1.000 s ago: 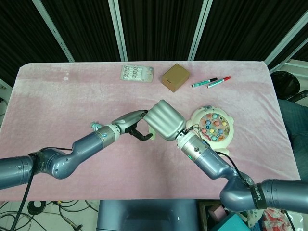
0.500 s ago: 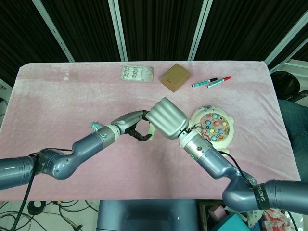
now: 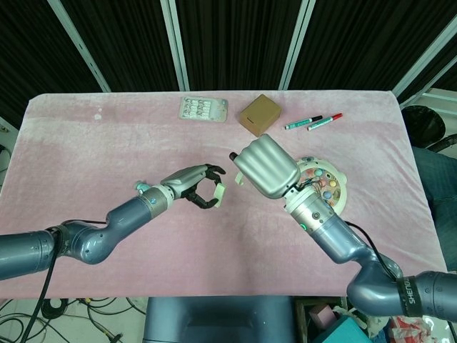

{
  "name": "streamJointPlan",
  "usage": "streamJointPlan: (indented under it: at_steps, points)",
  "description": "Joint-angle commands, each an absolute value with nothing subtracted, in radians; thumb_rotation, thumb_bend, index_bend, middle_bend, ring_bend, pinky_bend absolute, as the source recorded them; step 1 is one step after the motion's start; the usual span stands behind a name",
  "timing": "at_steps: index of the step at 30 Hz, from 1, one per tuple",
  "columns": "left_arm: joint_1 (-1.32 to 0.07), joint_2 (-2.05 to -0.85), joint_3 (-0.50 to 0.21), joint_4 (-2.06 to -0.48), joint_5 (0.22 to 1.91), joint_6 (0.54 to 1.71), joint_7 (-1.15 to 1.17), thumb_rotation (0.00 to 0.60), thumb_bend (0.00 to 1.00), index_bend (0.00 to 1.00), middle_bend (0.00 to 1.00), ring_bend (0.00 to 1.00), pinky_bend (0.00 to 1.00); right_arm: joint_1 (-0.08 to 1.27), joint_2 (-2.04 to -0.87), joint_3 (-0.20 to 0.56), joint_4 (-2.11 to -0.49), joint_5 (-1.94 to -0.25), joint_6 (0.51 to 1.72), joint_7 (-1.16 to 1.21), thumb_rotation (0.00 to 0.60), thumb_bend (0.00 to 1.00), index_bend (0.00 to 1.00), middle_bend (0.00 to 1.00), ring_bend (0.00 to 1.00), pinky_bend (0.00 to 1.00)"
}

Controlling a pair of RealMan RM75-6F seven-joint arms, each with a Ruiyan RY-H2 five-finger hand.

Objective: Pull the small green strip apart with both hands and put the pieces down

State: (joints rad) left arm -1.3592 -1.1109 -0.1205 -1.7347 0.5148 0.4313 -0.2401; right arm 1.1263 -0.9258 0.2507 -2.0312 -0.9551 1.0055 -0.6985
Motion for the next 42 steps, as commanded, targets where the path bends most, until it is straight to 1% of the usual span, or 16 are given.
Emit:
streamJointPlan:
  at_steps: [1, 5, 9, 13, 15, 16, 17, 19, 22, 29, 36, 42]
  points:
    - [-1.345, -1.115, -0.094, -1.716, 0.524, 0.423, -0.228, 0.6, 0.5, 0.6, 0.12, 0.0, 0.0, 1.1, -0.894, 0.25, -2.035, -0.97, 1.014, -0.676, 0.6, 0.44, 0.78, 0.88, 0.93, 0.79]
    - [-1.326, -1.133, -0.049, -1.687, 0.547, 0.436, -0.194, 0.6, 0.5, 0.6, 0.12, 0.0, 0.0, 1.07, -0.867, 0.233, -2.036, -0.995, 1.004, -0.656, 0.6, 0.44, 0.78, 0.88, 0.93, 0.79]
    - [-1.32, -1.163, 0.002, -1.666, 0.57, 0.491, -0.129, 0.6, 0.5, 0.6, 0.12, 0.0, 0.0, 1.048, -0.871, 0.203, -2.025, -1.008, 0.982, -0.647, 0.6, 0.44, 0.78, 0.88, 0.93, 0.79]
    - [-1.327, -1.212, 0.068, -1.645, 0.584, 0.597, -0.009, 0.6, 0.5, 0.59, 0.11, 0.0, 0.0, 1.031, -0.905, 0.165, -2.003, -0.997, 0.95, -0.637, 0.6, 0.44, 0.78, 0.88, 0.93, 0.79]
    - [-1.34, -1.25, 0.11, -1.644, 0.567, 0.672, 0.089, 0.6, 0.5, 0.59, 0.11, 0.0, 0.0, 1.019, -0.946, 0.141, -1.974, -0.989, 0.936, -0.627, 0.6, 0.44, 0.78, 0.88, 0.93, 0.79]
    - [-1.343, -1.258, 0.119, -1.644, 0.563, 0.685, 0.11, 0.6, 0.5, 0.59, 0.11, 0.0, 0.0, 1.017, -0.955, 0.136, -1.967, -0.988, 0.933, -0.626, 0.6, 0.44, 0.78, 0.88, 0.93, 0.79]
    - [-1.353, -1.28, 0.14, -1.646, 0.548, 0.725, 0.173, 0.6, 0.5, 0.59, 0.11, 0.0, 0.0, 1.011, -0.981, 0.123, -1.948, -0.989, 0.928, -0.624, 0.6, 0.44, 0.78, 0.88, 0.93, 0.79]
    - [-1.362, -1.31, 0.158, -1.651, 0.524, 0.779, 0.245, 0.6, 0.5, 0.59, 0.11, 0.0, 0.0, 1.001, -1.02, 0.106, -1.924, -0.99, 0.923, -0.617, 0.6, 0.44, 0.78, 0.88, 0.93, 0.79]
    - [-1.367, -1.354, 0.174, -1.654, 0.485, 0.842, 0.332, 0.6, 0.5, 0.58, 0.11, 0.0, 0.0, 0.984, -1.081, 0.083, -1.89, -0.994, 0.921, -0.602, 0.6, 0.44, 0.78, 0.88, 0.93, 0.79]
    - [-1.372, -1.439, 0.211, -1.624, 0.384, 0.884, 0.487, 0.6, 0.5, 0.58, 0.11, 0.0, 0.0, 0.947, -1.221, 0.041, -1.788, -1.01, 0.941, -0.599, 0.6, 0.44, 0.78, 0.88, 0.93, 0.79]
    - [-1.361, -1.514, 0.21, -1.589, 0.355, 0.914, 0.578, 0.6, 0.5, 0.57, 0.11, 0.0, 0.0, 0.909, -1.342, 0.013, -1.707, -1.002, 0.958, -0.588, 0.6, 0.44, 0.78, 0.88, 0.93, 0.79]
    - [-1.35, -1.558, 0.202, -1.567, 0.352, 0.949, 0.646, 0.6, 0.5, 0.54, 0.09, 0.0, 0.0, 0.88, -1.406, -0.016, -1.658, -1.011, 0.969, -0.597, 0.6, 0.42, 0.78, 0.88, 0.93, 0.79]
